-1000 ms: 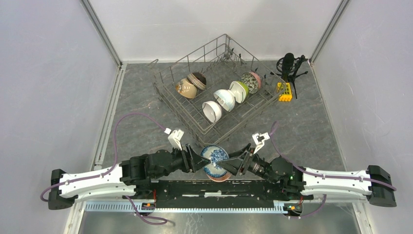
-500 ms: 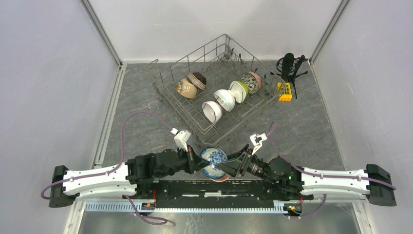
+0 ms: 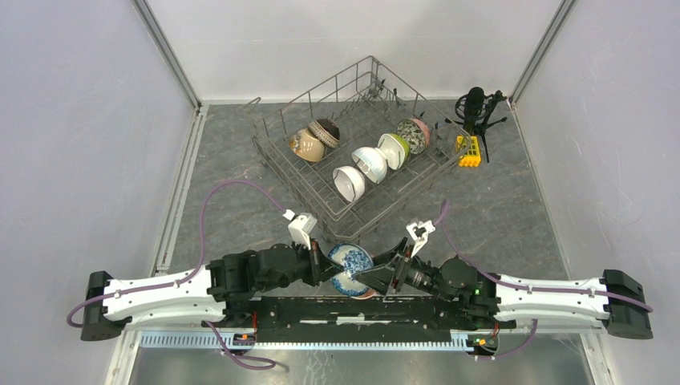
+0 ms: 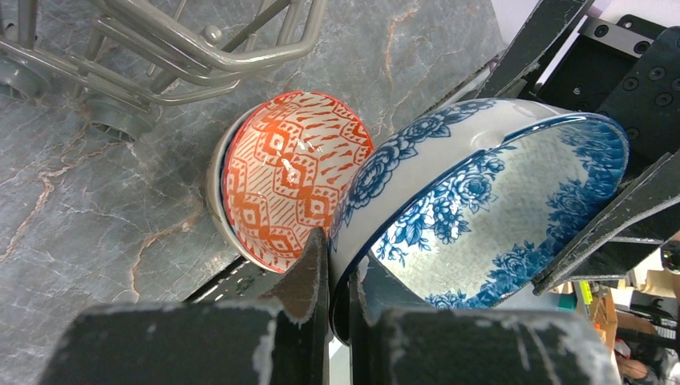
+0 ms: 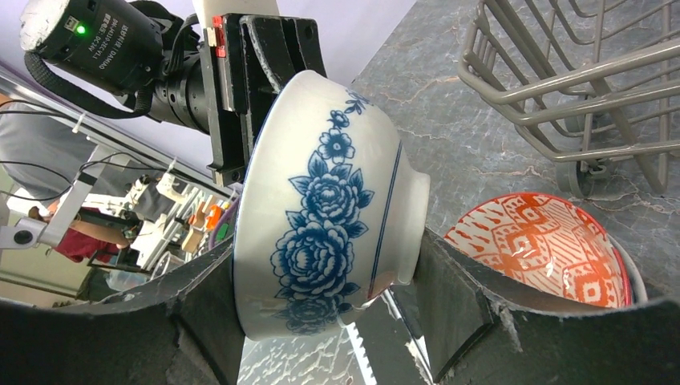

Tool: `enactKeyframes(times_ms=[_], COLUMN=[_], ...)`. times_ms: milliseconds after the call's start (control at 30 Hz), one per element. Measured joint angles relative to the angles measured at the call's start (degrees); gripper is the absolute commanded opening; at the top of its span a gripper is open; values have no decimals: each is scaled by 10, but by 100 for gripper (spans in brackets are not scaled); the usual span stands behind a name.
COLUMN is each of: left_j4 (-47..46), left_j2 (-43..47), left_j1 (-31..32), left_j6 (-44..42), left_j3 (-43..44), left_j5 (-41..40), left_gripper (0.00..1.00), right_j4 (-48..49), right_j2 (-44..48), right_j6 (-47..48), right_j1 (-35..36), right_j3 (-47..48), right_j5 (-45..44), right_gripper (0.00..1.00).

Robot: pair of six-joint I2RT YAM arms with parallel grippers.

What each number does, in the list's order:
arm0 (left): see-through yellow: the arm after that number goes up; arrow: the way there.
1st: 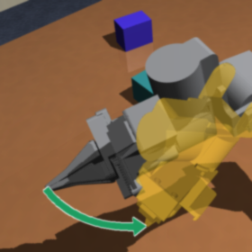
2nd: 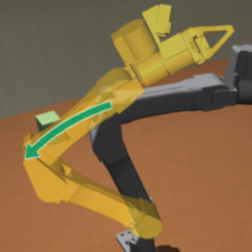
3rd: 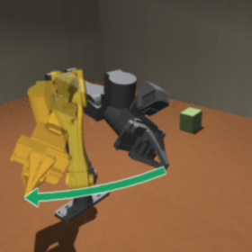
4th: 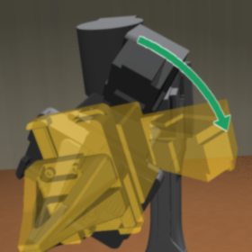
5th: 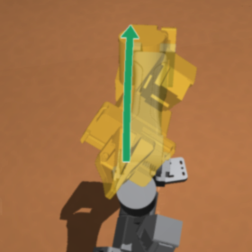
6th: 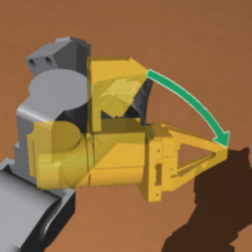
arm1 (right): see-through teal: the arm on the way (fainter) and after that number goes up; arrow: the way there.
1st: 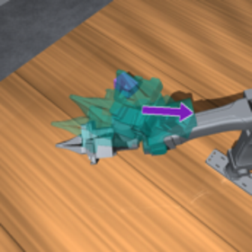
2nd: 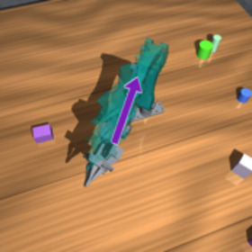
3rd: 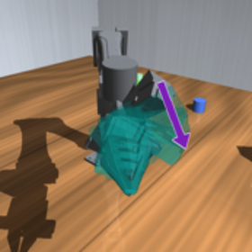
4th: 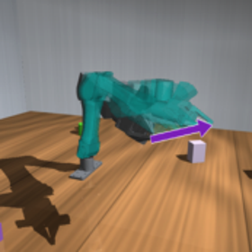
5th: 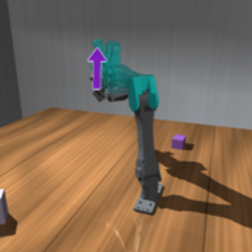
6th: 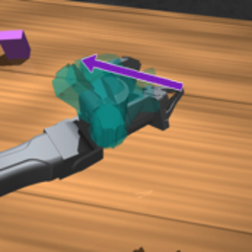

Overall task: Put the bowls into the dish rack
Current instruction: Pick up the bowl from the center of the board.

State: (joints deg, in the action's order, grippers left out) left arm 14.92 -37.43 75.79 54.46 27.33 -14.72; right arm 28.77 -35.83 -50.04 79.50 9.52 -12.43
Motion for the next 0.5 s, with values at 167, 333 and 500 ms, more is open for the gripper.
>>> enactKeyframes(times_ms=[167,333,500], left_j4=[13,28,30], left_j2=[-10,-19,-32], left_j1=[-1,-1,0], left_j6=[-9,-16,-19], left_j3=[8,16,29], left_j5=[-1,0,15], left_gripper=[2,2,2], right_j4=[3,3,9], right_j2=[-9,-17,-18], right_j6=[8,19,32], right_j1=[0,-1,0], right_j3=[0,0,0], right_j5=[3,13,37], right_gripper=[71,77,79])
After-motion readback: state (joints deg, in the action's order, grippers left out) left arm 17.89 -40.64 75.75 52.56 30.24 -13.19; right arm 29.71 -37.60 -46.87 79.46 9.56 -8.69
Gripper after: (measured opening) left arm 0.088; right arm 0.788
